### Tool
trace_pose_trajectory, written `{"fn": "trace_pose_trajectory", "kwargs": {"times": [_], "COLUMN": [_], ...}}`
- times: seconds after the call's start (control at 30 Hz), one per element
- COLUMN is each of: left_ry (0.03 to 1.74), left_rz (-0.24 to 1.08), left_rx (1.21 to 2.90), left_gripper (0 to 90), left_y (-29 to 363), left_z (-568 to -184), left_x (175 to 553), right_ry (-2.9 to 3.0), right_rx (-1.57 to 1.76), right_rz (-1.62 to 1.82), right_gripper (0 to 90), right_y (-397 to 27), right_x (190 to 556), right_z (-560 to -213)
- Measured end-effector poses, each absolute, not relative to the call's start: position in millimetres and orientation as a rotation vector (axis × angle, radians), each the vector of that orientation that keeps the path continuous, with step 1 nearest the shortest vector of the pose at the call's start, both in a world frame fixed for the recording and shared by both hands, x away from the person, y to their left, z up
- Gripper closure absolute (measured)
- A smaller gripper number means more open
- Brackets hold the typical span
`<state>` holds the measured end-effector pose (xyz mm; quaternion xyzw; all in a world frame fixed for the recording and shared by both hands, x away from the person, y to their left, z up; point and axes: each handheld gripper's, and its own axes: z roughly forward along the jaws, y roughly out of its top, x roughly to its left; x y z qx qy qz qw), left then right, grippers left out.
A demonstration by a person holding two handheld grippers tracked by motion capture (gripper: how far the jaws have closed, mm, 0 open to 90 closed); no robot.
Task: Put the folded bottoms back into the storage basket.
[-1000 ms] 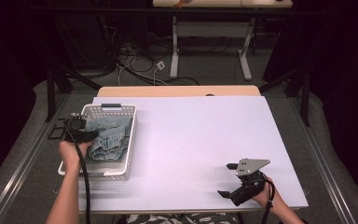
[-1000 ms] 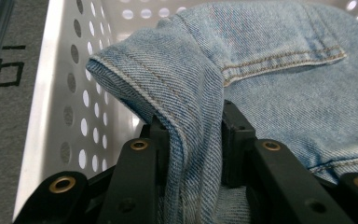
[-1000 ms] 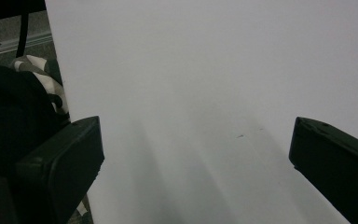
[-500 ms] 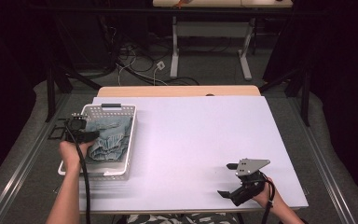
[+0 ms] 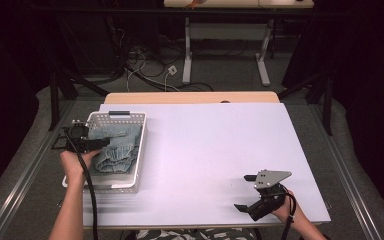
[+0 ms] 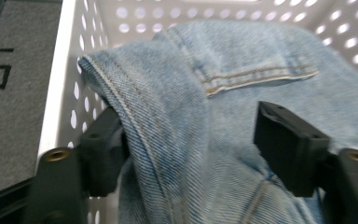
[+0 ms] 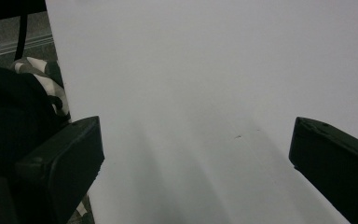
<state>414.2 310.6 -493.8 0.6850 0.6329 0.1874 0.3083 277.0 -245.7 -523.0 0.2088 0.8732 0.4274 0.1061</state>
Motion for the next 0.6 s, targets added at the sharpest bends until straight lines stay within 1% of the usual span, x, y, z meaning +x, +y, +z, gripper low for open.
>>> {"fn": "trace_pose_trajectory", "kwargs": {"times": [0.07, 0.17, 0.23, 0.4, 0.6], "left_ry": [1.664, 1.656, 1.65, 1.626, 1.592], "left_rz": [0.496, 0.5, 0.508, 0.533, 0.561], "left_rx": [1.799, 1.793, 1.793, 1.782, 1.829], "left_gripper": [17.7, 13.9, 9.3, 4.2, 0.2], "left_y": [310, 308, 306, 300, 287], "left_z": [-491, -488, -486, -480, -478], "left_x": [412, 410, 407, 401, 393], "right_ry": [2.573, 2.572, 2.572, 2.573, 2.569], "right_rx": [0.619, 0.616, 0.616, 0.62, 0.62], "right_rz": [1.258, 1.26, 1.262, 1.261, 1.265], "right_gripper": [2.6, 2.6, 2.6, 2.6, 2.6], "right_y": [-246, -246, -246, -246, -247], "right_x": [277, 277, 277, 277, 277], "right_z": [-523, -522, -522, -522, -522]}}
